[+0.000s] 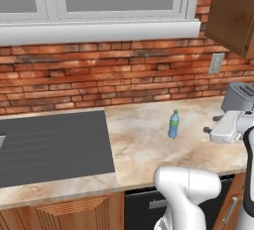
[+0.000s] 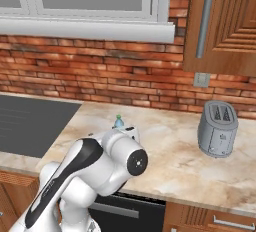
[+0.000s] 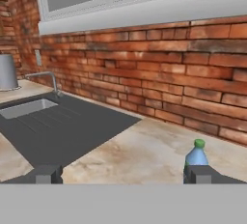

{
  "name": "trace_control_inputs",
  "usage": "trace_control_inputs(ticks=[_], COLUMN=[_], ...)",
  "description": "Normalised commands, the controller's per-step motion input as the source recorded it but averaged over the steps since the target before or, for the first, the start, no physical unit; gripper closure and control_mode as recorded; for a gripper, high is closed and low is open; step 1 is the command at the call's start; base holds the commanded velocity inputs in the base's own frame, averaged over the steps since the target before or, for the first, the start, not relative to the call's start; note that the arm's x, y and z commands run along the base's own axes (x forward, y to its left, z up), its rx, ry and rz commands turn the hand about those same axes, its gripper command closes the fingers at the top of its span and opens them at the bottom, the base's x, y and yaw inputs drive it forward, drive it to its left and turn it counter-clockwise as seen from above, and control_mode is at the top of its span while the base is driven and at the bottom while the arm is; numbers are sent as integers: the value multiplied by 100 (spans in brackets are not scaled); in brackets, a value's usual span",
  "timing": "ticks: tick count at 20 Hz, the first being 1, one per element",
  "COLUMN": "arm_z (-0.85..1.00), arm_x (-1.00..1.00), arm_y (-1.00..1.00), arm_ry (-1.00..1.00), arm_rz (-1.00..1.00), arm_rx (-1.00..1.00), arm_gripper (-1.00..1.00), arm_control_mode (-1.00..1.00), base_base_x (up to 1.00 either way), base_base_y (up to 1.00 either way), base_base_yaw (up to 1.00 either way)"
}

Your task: Place the drinks on the dining counter in a tight cluster.

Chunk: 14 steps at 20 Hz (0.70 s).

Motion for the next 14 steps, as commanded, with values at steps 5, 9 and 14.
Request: trace_control_inputs(ticks=[5,9,14], arm_z=[-8,-10,-10], arm_x=[19,24,27], arm_y=[6,6,1], arm_ry=[-6,-5,0], arm_rz=[0,0,0], arm_rx=[0,1,1], arm_gripper=[-100,-100,-100], arm_control_mode=[-100,-100,-100], base_base_x=[0,0,0], base_base_y=[0,0,0], base_base_yaw=[0,0,0])
